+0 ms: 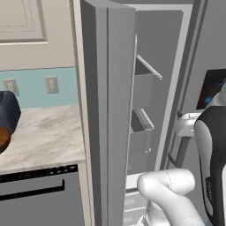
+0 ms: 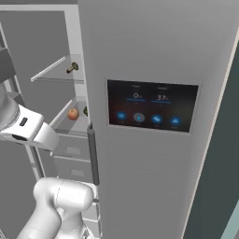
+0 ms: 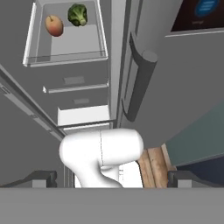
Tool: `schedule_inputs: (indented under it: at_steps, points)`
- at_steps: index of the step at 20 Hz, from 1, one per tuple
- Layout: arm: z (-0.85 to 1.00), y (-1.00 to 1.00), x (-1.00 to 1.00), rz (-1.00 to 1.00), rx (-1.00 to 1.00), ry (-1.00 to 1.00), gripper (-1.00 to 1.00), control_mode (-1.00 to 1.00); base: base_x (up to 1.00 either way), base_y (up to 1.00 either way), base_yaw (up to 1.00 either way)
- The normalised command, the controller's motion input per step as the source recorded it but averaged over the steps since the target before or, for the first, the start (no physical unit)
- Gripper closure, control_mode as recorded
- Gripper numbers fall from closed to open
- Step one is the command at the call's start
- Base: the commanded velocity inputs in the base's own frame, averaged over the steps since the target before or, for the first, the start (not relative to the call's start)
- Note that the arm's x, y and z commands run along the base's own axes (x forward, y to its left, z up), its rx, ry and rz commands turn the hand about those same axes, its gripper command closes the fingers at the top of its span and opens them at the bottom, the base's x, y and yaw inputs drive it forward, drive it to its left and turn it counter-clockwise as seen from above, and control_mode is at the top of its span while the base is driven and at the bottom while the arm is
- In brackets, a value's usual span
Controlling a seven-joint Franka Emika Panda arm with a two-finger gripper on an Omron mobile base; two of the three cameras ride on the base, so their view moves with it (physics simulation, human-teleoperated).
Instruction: Take the mushroom, peach, and broccoli from the freezer and place them in the bowl on the counter.
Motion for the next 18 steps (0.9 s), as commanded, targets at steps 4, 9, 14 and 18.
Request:
schedule_inputs:
  at_steps: [4,9,14,18]
  points:
    - [0.0,0.0,0.0,0.0,0.0,0.0,-1.0,1.0,0.01,0.01,0.09]
    - [0.18,0.18,0.05,0.09,0.0,-0.12,-1.0,-1.0,0.0,0.0,0.0]
    - [0.29,0.3,0.19,0.12,0.01,-0.19,-1.0,-1.0,0.0,0.0,0.0]
    - [0.24,0.22,0.49,0.1,0.03,-0.16,-1.0,-1.0,0.0,0.0,0.0]
